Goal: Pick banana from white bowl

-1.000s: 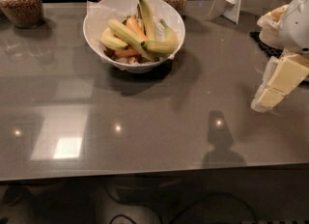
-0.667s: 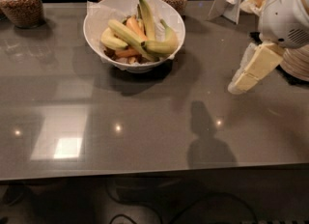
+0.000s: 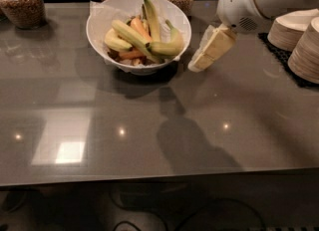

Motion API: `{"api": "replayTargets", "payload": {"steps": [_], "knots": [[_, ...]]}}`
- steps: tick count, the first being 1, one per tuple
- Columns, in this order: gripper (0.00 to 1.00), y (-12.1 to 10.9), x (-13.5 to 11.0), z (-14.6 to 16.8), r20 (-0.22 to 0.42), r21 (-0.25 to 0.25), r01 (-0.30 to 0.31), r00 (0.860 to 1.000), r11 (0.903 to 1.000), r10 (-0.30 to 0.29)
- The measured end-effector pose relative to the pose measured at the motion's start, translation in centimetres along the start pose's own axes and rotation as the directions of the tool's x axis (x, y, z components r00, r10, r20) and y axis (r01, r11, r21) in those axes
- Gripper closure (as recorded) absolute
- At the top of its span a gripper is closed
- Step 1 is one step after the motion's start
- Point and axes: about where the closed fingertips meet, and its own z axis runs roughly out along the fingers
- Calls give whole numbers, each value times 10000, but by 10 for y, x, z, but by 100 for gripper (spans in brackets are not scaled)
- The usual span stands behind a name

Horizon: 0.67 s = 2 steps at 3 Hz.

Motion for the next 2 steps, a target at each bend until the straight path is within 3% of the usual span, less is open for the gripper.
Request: {"api": "replayTargets", "payload": {"steps": [1,2], "knots": [[0,0,0,0,1,1,2,10000,10000,-2],[0,-1,7,14,116,199,574,9983,9982,-577]]}}
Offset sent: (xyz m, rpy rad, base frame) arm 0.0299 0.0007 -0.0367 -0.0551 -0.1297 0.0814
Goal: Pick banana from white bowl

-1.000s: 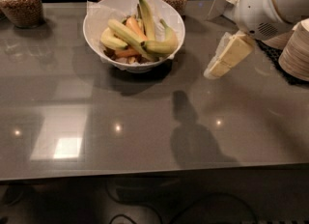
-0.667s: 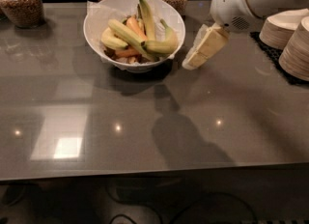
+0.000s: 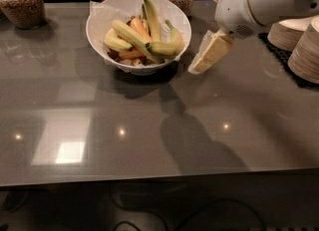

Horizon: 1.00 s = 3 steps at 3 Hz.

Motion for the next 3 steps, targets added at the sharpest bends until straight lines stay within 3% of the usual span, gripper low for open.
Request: {"api": "replayTargets", "payload": {"steps": [1,3], "knots": [[0,-2,4,24,300,112,497,9983,9987,-500],[39,-2,5,61,878,105,768,9931,9970,-775]]}}
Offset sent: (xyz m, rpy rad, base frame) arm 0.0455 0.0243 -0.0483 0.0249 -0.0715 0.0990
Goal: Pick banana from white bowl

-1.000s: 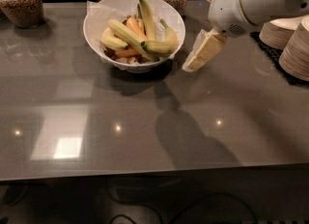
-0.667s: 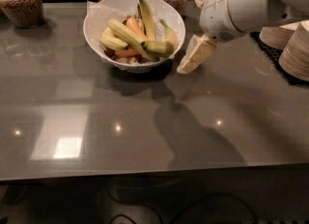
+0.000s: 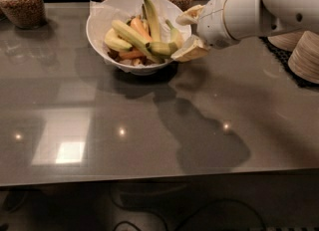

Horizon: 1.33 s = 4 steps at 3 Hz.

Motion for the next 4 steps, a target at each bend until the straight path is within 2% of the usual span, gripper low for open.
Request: {"api": "replayTargets", "payload": {"steps": [2,4], "knots": [[37,3,-6,24,491,-208,35,9988,9998,-24],[45,8,-10,36,760,-491,32,9971,9988,6]]}}
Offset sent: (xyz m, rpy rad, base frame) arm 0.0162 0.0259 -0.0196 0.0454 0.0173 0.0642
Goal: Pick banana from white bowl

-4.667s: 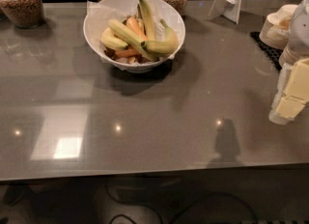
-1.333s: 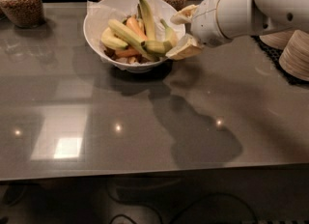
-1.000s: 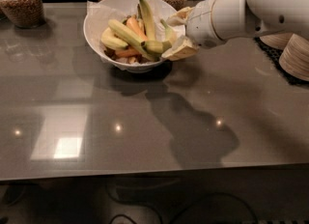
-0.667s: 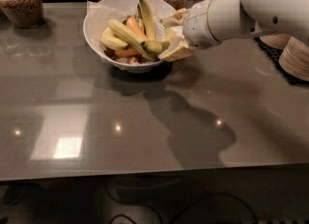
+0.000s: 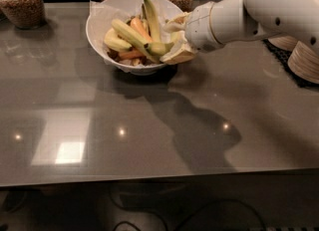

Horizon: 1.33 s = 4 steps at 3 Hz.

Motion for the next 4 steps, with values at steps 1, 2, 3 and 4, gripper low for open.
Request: {"api": "replayTargets", "payload": {"steps": [1,2,3,4], "knots": [[46,3,0,3,30,-106,-53,10000,9999,53],[47,6,2,5,50,-215,-127,9999,9997,128],[48,9,4,8,60,-292,-203,9998,9994,204],[66,12,5,10,67,-346,-243,9997,9991,246]]}}
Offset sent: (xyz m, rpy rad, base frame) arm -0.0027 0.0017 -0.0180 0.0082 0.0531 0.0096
